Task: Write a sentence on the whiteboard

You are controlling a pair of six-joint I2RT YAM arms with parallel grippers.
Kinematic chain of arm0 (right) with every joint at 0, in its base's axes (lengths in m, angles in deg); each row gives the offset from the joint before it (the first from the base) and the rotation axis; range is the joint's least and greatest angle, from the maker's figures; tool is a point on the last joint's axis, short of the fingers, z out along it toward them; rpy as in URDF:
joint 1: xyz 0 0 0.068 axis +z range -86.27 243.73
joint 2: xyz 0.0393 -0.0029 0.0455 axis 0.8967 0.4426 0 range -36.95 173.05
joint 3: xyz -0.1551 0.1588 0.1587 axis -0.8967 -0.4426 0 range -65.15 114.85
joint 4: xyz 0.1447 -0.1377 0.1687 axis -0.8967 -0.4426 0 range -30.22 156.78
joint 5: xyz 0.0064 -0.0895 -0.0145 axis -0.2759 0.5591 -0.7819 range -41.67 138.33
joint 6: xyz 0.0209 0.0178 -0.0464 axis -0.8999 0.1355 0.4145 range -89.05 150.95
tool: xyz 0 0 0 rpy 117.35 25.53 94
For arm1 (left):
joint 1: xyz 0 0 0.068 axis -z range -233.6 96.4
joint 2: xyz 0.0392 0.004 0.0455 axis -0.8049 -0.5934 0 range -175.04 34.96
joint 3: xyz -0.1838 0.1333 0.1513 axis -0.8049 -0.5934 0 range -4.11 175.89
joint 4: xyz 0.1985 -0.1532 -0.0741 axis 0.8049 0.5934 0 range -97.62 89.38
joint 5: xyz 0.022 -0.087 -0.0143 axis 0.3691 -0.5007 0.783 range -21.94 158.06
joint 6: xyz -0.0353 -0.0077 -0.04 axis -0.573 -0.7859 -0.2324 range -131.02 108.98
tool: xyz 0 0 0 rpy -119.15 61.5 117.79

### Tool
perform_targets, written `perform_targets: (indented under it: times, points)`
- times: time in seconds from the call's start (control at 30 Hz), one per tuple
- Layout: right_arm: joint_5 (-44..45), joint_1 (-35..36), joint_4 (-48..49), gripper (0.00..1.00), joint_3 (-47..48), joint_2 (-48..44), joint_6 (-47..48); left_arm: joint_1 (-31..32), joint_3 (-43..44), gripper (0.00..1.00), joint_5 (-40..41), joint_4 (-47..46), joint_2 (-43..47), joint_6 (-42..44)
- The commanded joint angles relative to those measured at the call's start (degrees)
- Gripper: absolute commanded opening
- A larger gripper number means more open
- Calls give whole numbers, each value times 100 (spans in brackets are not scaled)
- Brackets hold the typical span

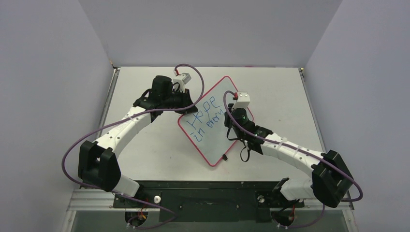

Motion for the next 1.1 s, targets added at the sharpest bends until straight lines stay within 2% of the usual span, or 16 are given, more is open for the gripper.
perform_targets:
  times: [0.0, 0.5, 0.83, 1.07]
  points:
    - [-266, 43, -1, 0, -254, -125, -227, 27, 64, 0, 415, 137, 221, 520]
    - [-226, 288, -109, 0, -538, -370, -313, 54, 69, 0, 402, 133, 189, 518]
    - [-274, 326, -175, 0, -167, -635, -168, 54, 69, 0, 429, 139, 175, 524]
    - [-350, 335, -266, 0, -75, -1182, 33, 54, 62, 0, 436, 144, 195, 525]
